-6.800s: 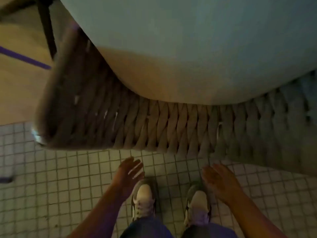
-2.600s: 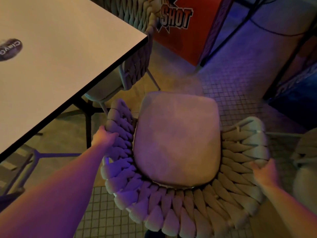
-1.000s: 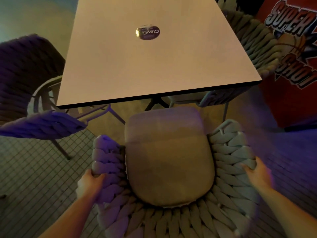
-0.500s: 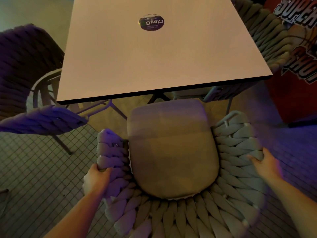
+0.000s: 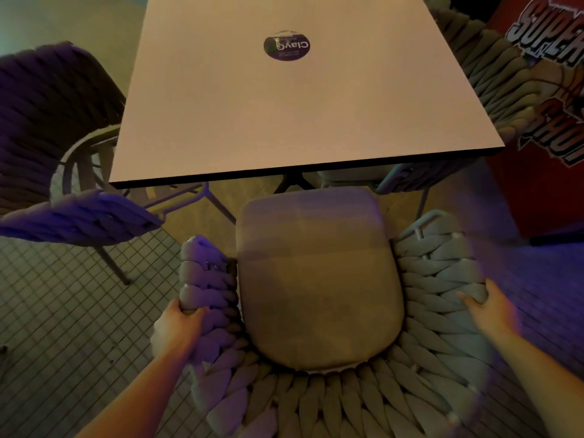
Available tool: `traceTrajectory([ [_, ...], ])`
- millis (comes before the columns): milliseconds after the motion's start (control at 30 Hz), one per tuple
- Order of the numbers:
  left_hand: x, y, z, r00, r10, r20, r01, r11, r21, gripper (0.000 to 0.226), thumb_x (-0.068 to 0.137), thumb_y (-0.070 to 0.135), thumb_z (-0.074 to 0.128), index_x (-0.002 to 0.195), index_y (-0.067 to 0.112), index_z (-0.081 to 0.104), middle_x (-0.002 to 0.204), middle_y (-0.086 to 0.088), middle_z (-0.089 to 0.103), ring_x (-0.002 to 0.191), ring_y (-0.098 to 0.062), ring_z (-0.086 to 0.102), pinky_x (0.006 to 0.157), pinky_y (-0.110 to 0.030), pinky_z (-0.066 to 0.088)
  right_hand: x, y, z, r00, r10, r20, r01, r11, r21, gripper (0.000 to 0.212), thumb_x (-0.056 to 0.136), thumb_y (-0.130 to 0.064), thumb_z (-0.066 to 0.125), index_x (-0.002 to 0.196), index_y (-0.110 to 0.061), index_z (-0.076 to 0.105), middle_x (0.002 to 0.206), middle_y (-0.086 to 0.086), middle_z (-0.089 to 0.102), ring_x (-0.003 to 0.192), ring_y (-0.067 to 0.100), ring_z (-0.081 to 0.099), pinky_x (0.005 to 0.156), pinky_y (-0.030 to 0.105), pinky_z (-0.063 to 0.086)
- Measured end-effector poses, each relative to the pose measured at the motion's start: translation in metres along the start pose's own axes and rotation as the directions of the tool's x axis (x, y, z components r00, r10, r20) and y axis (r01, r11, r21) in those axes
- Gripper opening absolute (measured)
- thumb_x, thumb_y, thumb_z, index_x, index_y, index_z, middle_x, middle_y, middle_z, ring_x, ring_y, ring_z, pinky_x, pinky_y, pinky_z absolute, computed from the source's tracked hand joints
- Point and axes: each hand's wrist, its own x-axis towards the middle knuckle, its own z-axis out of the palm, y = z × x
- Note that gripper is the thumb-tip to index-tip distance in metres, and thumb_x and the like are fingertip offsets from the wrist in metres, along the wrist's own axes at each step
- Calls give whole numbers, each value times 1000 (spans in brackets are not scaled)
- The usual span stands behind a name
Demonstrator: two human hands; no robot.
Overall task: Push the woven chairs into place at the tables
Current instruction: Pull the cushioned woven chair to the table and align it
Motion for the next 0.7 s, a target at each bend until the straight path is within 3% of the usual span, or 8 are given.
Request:
traceTrajectory([
  [133, -1, -2, -2, 1000, 4, 31, -3, 1000, -20, 30, 75, 45, 68, 89, 21, 55, 83, -6, 61, 76, -31, 56, 68, -37, 45, -2, -2, 2, 1000, 23, 6, -23, 999, 33, 44, 83, -9, 68, 119, 8, 49, 117, 32, 58, 108, 45, 56, 83, 42, 43],
  [267, 0, -2, -4, 999, 13, 48, -12, 1000, -17, 36, 76, 45, 70, 94, 16, 58, 91, -12, 66, 84, -34, 61, 73, -41, 51, -6, -6, 1, 1000, 16, -25, -15, 997, 77, 42, 82, -2, 67, 117, 11, 50, 116, 32, 59, 107, 44, 57, 76, 32, 35],
  [500, 2, 1, 4, 998, -48, 29, 48, 999, -3, 47, 78, 42, 71, 107, 9, 54, 106, -22, 66, 86, -34, 57, 74, -40, 46, 2, 1, -3, 998, 30, 56, -35, 995, 91, 58, 83, -13, 68, 133, 4, 43, 132, 28, 54, 120, 41, 52, 97, 43, 41],
  [700, 4, 2, 1, 997, -58, 60, 58, 998, 0, 39, 78, 40, 69, 102, 13, 54, 103, -20, 66, 91, -37, 63, 81, -47, 53, 6, 9, -8, 995, 34, 98, -38, 998, 40, 54, 84, -21, 67, 131, -3, 46, 126, 24, 58, 114, 40, 56, 89, 41, 44],
])
